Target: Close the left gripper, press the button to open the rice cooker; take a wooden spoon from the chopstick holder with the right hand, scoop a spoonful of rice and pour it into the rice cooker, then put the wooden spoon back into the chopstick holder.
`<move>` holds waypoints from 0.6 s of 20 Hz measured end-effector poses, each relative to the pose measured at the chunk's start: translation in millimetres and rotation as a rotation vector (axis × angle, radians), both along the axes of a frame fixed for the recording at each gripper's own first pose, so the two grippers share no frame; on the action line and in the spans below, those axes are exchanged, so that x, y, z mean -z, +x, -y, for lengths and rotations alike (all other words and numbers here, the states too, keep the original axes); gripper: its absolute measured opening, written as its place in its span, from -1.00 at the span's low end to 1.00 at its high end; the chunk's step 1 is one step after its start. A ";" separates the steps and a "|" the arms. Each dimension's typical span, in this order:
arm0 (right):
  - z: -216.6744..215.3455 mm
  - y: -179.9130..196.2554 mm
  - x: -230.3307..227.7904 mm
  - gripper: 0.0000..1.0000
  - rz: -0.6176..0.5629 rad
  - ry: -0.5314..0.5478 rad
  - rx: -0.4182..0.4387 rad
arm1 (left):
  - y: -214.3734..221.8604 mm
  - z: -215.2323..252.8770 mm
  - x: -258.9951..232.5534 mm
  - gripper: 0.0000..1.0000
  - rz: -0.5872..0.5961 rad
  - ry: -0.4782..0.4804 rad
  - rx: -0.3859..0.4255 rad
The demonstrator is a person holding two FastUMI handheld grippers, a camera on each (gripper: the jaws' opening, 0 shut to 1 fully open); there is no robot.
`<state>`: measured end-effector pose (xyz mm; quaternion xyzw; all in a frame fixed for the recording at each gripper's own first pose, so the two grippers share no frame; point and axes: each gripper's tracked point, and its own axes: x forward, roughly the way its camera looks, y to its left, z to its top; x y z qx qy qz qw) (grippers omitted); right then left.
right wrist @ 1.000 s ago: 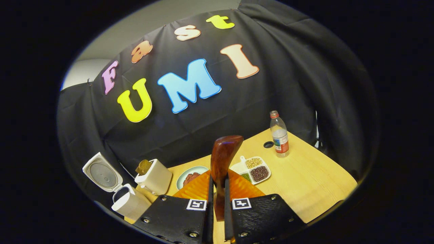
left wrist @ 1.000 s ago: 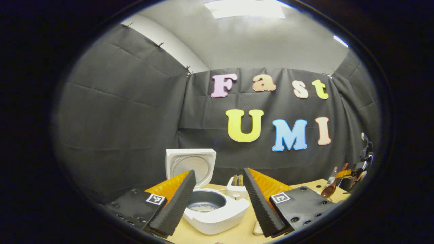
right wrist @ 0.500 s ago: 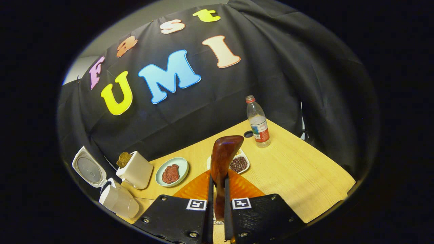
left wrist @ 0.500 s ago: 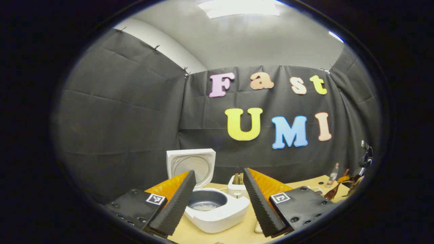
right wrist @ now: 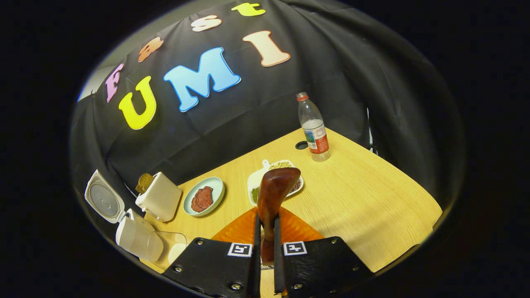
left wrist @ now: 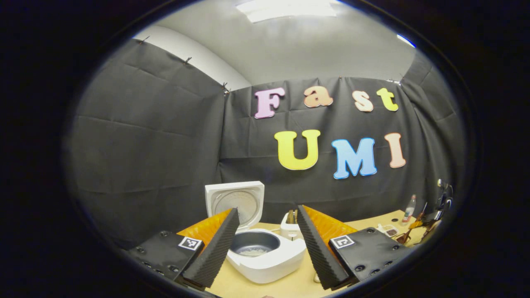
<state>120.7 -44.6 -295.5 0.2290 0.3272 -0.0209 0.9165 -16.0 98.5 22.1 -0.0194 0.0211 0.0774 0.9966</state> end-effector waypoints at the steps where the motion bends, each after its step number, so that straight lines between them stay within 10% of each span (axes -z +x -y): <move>1: 2.0 -1.4 2.6 -0.74 -0.008 -0.009 -0.002 | 0.7 0.8 1.4 0.90 0.000 -0.002 0.001; 9: 31.9 -8.2 -18.9 -0.36 0.033 -0.068 0.047 | 10.8 6.7 6.3 0.90 0.005 -0.028 0.031; 12: 48.8 -14.3 -39.3 0.58 0.072 -0.148 0.067 | 18.0 6.1 8.1 0.90 0.007 -0.038 0.043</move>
